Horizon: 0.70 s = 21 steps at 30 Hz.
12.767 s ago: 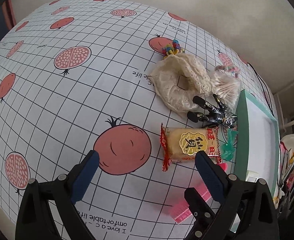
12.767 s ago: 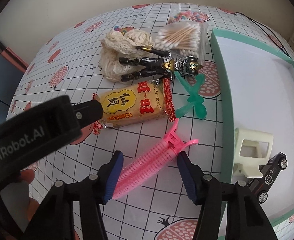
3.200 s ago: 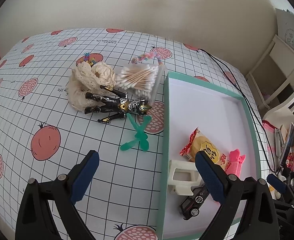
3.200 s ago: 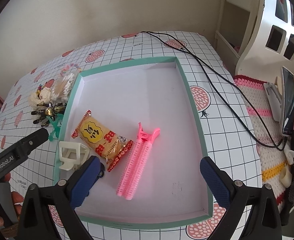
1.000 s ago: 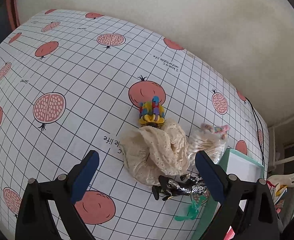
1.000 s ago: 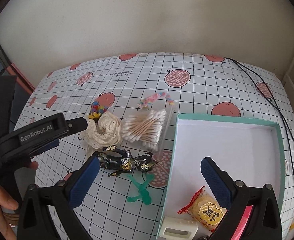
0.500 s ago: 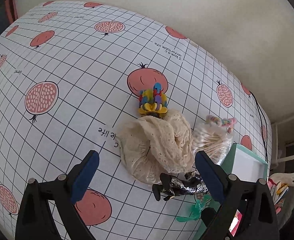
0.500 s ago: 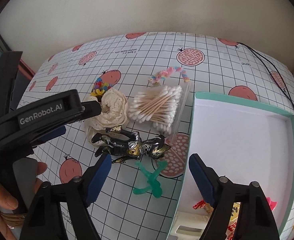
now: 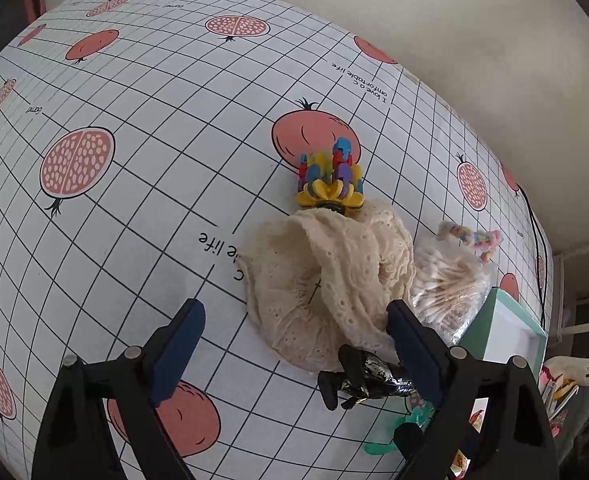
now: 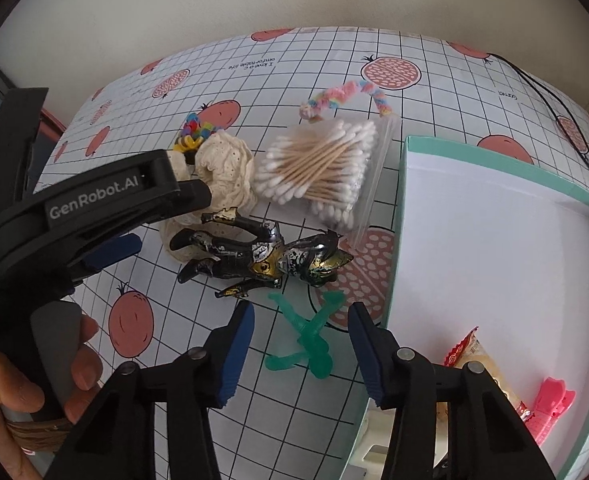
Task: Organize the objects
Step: 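Close the left gripper on the lace scrunchie while the right grasps the green toy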
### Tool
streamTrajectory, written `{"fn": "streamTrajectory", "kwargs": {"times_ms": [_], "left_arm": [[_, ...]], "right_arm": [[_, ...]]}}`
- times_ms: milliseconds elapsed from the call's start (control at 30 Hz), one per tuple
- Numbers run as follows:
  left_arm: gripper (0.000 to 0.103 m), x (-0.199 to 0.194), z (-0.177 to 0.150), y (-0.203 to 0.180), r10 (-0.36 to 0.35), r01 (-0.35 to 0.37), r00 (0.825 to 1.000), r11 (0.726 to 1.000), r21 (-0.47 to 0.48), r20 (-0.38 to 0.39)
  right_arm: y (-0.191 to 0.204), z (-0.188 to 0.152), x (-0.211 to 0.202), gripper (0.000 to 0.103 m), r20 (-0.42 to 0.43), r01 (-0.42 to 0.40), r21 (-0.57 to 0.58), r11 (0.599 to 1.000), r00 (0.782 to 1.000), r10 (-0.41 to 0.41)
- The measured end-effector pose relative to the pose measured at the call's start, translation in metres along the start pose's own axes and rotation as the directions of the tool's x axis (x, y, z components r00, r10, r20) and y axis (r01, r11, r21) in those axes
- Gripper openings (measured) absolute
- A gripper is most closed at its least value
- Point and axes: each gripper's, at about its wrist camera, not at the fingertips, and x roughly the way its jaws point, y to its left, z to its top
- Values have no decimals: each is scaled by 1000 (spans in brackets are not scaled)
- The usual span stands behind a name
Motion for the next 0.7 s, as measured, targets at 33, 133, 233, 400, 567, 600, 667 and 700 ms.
{"fn": "streamTrajectory", "kwargs": {"times_ms": [33,133,233,400,567,600,667,700], "left_arm": [[92,1,-1,2,2,-2,1000,1000,-8,-1],[91,1,-3,3,8,-8,1000,1000,-13,10],[90,1,-5,3,16,-15,1000,1000,-10,17],[78,-2,-6,2,35,-35,999,999,-10,32],[61,-6,-8,5,8,-7,999,1000,-30,38],[56,-6,-8,5,6,-4,999,999,-32,38],[48,-7,-11,5,0,1,999,999,-34,37],[45,-7,-11,5,1,1,999,999,-33,38]], "right_arm": [[0,0,1,47,0,0,2,1000,1000,0],[1,-2,4,46,-8,-3,10,1000,1000,3],[3,-3,8,41,-17,4,8,1000,1000,-4],[2,-3,12,36,-19,7,27,1000,1000,-6],[-2,-5,13,29,-23,8,37,999,1000,-7],[-3,-5,13,28,-25,7,41,999,1000,-6],[-5,-6,14,25,-28,8,49,999,1000,-6],[-6,-6,14,23,-29,7,52,999,1000,-5]]}}
